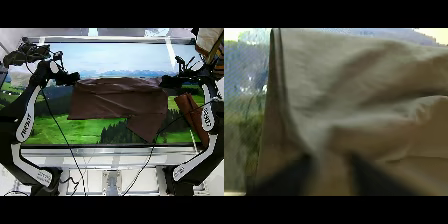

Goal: Fold the shirts.

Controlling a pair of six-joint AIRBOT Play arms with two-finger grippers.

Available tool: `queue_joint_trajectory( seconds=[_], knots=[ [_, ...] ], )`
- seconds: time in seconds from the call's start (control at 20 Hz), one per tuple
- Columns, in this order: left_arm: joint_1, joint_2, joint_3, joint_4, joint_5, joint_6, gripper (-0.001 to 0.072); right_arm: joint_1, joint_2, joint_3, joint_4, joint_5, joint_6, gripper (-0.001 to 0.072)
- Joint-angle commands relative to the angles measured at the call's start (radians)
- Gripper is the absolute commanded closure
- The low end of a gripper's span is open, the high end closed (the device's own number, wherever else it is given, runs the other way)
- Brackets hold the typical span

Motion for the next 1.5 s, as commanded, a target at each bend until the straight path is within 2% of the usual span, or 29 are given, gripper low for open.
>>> queue_joint_trajectory(
  seconds=[0.0,0.15,0.2,0.3,0.4,0.55,0.65,0.75,0.85,1.05,1.25,1.45],
  knots=[
    [0.001,0.001,0.002,-0.002,-0.013,-0.018,0.0022,-0.002,0.000,0.000,-0.031,0.018,0.033,0.0342],
    [0.007,0.029,0.003,0.010,0.001,-0.025,0.0025,-0.004,0.024,0.000,-0.071,0.014,0.031,0.0342],
    [0.007,0.053,0.003,0.049,0.002,-0.022,0.0033,-0.004,0.045,0.000,-0.123,0.016,0.030,0.0342],
    [0.006,0.120,0.002,0.168,-0.029,-0.023,0.0105,-0.012,0.105,0.000,-0.262,0.014,0.030,0.0342],
    [0.007,0.203,-0.003,0.296,-0.089,-0.024,0.0105,-0.053,0.176,0.000,-0.310,0.009,0.027,0.0342],
    [0.028,0.353,-0.149,0.338,-0.133,-0.043,0.0105,-0.175,0.261,-0.047,-0.207,0.088,0.000,0.0340],
    [0.044,0.484,-0.392,0.342,-0.089,-0.115,0.0106,-0.274,0.308,-0.209,-0.042,0.144,-0.066,0.0340],
    [0.044,0.626,-0.653,0.316,-0.003,-0.242,0.0106,-0.356,0.360,-0.443,0.134,0.088,-0.127,0.0340],
    [0.044,0.730,-0.819,0.258,0.071,-0.316,0.0105,-0.402,0.388,-0.644,0.257,0.047,-0.195,0.0339],
    [0.044,0.759,-0.882,0.146,0.100,-0.315,0.0105,-0.401,0.391,-0.880,0.306,0.015,-0.241,0.0321],
    [0.044,0.759,-0.880,0.096,0.163,-0.303,0.0105,-0.376,0.391,-0.987,0.325,-0.039,-0.260,0.0321],
    [0.044,0.759,-0.880,0.070,0.165,-0.279,0.0105,-0.303,0.391,-1.060,0.334,-0.134,-0.261,0.0322]
  ],
)
